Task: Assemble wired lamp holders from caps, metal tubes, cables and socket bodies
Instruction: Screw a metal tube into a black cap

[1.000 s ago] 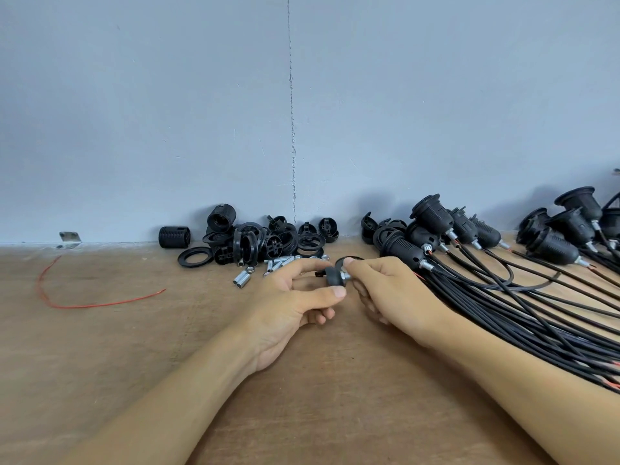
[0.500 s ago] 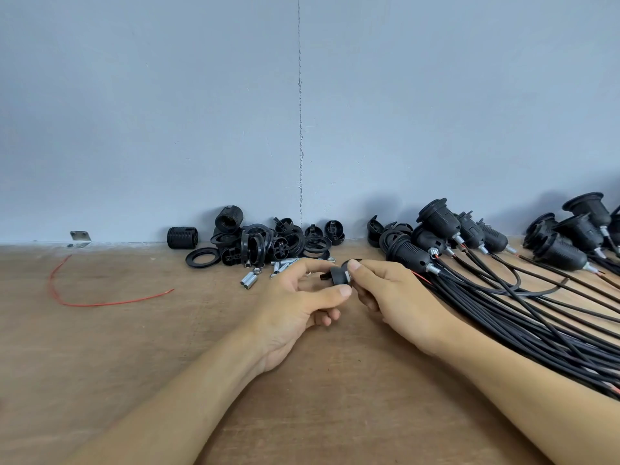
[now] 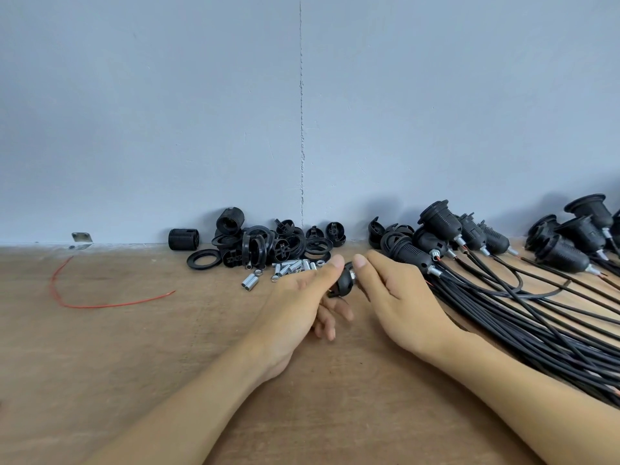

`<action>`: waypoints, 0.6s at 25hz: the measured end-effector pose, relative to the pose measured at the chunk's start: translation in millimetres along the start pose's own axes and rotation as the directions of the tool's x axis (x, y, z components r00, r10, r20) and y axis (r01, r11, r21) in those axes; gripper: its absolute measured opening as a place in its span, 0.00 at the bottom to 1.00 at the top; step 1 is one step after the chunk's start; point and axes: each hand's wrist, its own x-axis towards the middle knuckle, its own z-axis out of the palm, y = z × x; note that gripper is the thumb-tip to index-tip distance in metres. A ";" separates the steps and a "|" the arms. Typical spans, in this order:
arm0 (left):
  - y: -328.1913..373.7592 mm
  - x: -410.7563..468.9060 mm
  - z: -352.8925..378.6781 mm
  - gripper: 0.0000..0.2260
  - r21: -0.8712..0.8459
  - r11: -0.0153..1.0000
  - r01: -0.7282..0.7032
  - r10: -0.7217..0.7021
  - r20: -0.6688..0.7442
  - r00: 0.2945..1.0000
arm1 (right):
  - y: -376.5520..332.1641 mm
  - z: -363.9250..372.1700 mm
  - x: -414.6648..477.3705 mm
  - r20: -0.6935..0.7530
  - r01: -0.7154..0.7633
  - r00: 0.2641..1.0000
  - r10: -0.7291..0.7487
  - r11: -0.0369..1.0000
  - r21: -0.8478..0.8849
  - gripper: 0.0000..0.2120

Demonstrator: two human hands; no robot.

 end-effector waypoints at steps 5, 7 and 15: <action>-5.2 -0.7 1.2 0.15 0.014 0.997 -0.073 0.074 -0.058 0.996 | -4.7 0.2 6.2 0.091 -0.235 0.966 0.244 0.967 -0.095 0.23; -7.2 -0.6 2.1 0.12 0.039 0.993 -0.110 0.112 -0.079 0.990 | -6.0 -1.2 7.5 0.120 -0.299 0.944 0.309 0.950 -0.091 0.23; -16.9 0.2 1.3 0.20 0.493 0.825 -0.278 0.395 -0.149 0.907 | -3.7 6.0 4.7 0.104 -0.401 0.915 0.391 0.911 0.099 0.25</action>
